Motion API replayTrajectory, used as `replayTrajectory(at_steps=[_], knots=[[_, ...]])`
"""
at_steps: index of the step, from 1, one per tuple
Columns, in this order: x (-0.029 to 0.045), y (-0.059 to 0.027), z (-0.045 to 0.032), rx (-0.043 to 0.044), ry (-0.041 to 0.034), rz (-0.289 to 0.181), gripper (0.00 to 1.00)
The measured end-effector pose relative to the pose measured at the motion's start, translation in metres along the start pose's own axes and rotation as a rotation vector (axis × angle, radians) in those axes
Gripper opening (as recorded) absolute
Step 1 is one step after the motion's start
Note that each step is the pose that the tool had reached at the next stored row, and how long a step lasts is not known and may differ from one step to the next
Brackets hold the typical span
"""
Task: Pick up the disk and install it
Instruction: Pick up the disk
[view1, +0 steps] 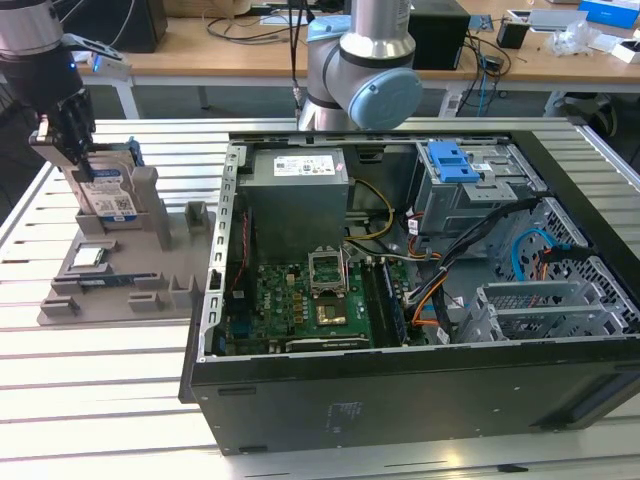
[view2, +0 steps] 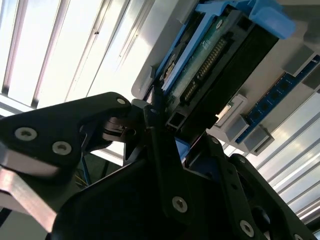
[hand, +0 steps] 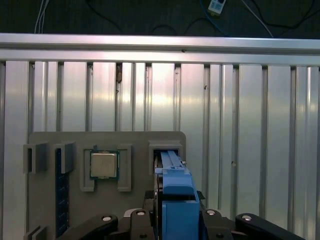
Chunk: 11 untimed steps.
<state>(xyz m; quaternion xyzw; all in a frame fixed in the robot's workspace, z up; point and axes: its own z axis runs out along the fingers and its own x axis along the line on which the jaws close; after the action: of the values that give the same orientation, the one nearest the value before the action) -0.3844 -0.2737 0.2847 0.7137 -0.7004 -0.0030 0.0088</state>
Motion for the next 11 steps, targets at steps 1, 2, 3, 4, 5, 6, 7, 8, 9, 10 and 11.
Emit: replayTrajectory(at_steps=[1,2,3,4,5,6,7,8,9,10,11], knots=[[0.0,-0.0001,0.0,0.0001,0.0,0.0,0.37],[0.0,-0.0001,0.0,0.0,0.0,0.0,0.37],[0.0,-0.0002,0.0,0.0,0.0,0.0,0.37],[0.0,-0.0002,0.0,0.0,0.0,0.0,0.37],[-0.0001,-0.0003,0.0,0.0,0.0,0.0,0.37],[-0.0001,-0.0003,0.0,0.0,0.0,0.0,0.37],[-0.0001,-0.0004,0.0,0.0,0.0,0.0,0.37],[-0.0001,-0.0004,0.0,0.0,0.0,0.0,0.37],[-0.0001,-0.0005,0.0,0.0,0.0,0.0,0.37],[-0.0002,-0.0007,0.0,0.0,0.0,0.0,0.37],[-0.0002,-0.001,-0.0002,0.0,0.0,0.0,0.37]])
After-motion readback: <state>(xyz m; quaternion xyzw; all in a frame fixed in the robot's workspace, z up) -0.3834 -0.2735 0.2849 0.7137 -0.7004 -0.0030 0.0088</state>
